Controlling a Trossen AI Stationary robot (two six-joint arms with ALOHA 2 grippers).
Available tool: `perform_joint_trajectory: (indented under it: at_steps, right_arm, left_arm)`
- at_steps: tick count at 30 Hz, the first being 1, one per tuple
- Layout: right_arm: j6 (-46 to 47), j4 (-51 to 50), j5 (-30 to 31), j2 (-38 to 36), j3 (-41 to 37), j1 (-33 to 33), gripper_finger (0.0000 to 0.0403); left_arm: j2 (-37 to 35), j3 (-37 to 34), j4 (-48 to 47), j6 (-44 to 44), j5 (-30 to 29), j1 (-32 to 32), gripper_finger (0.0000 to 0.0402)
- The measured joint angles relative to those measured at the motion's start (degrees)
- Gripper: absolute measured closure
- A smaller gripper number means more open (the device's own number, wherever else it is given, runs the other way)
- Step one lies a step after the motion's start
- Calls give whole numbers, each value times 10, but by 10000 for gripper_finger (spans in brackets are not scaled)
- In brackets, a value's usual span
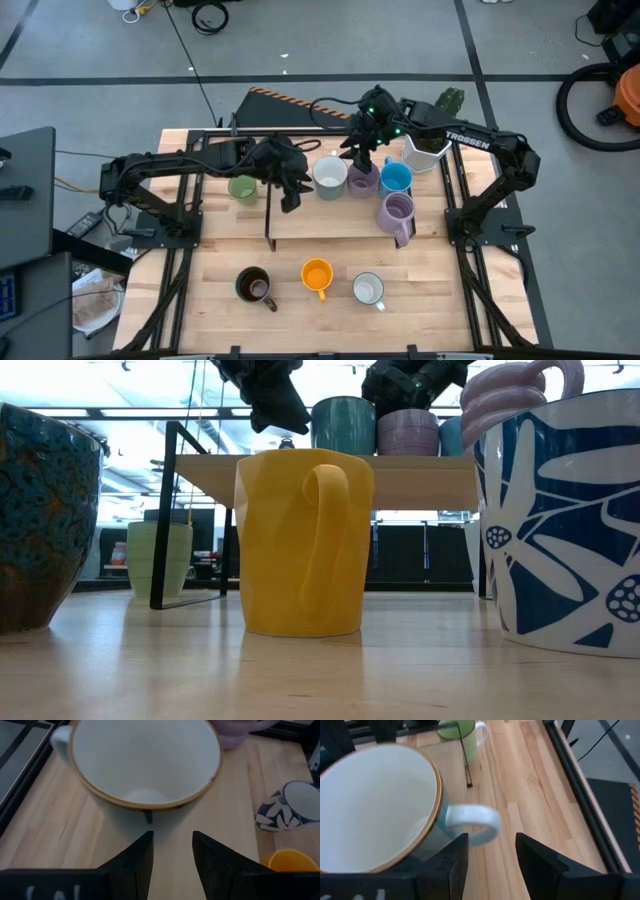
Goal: Place coffee mugs
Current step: Put the light blue mug on the shelf, then put the green mug on the shelf
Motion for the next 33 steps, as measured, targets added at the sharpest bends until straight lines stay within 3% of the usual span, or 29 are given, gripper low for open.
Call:
perform_joint_trajectory:
  at_steps: [9,16,25,33]
  right_arm:
    - [8,15,17,-2,3,-9,234]
    - [25,8,50,-38,3,-23,234]
    - [27,6,77,-94,3,-25,234]
    - [39,7,78,-115,4,-25,234]
  left_arm:
    - [-3,0,3,-14,10,1,260]
    - [-60,1,-22,-23,22,21,260]
    - [-138,1,-146,-45,2,53,260]
    - [-148,1,-294,-27,-8,60,260]
